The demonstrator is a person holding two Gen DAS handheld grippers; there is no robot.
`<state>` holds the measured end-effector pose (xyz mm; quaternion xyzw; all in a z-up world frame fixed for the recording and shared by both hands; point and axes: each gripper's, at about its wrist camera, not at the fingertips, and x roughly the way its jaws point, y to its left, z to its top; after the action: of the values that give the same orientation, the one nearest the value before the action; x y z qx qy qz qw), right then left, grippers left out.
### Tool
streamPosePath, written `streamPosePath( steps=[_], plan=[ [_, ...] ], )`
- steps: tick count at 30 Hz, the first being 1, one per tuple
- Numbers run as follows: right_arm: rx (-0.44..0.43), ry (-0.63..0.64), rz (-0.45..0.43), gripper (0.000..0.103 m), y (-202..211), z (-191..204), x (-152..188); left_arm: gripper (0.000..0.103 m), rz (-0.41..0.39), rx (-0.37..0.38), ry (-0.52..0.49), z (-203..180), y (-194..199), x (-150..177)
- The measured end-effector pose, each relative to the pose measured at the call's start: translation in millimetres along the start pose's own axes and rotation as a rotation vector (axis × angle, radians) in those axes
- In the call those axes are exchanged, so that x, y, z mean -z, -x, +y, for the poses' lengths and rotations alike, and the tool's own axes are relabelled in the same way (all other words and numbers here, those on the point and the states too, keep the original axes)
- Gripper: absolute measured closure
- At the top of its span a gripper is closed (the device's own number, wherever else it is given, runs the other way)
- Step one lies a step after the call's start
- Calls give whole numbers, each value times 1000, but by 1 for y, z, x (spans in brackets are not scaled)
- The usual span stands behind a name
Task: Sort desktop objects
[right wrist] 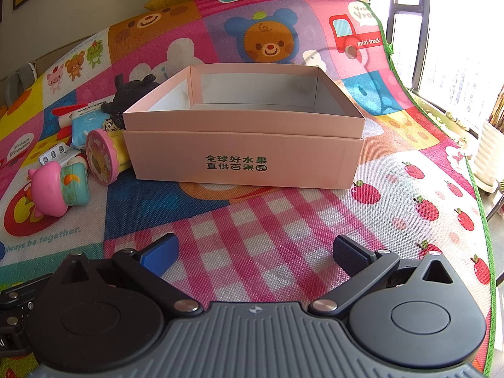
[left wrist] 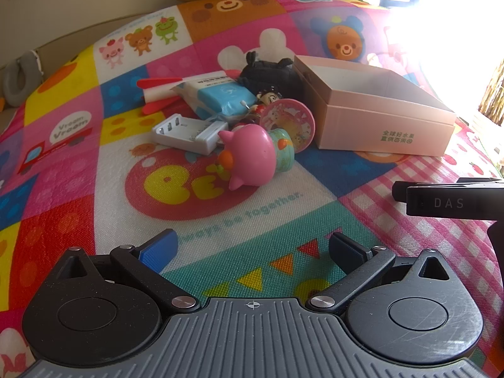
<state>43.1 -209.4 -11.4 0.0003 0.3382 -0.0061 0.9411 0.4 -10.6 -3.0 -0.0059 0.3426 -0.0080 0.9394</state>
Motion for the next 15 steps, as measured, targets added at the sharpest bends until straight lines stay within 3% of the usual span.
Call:
streamPosePath(
  steps=[15],
  plan=[
    [-8, -6, 1, 0, 0, 0, 2, 0, 0, 1, 0, 0, 0, 0]
  ],
)
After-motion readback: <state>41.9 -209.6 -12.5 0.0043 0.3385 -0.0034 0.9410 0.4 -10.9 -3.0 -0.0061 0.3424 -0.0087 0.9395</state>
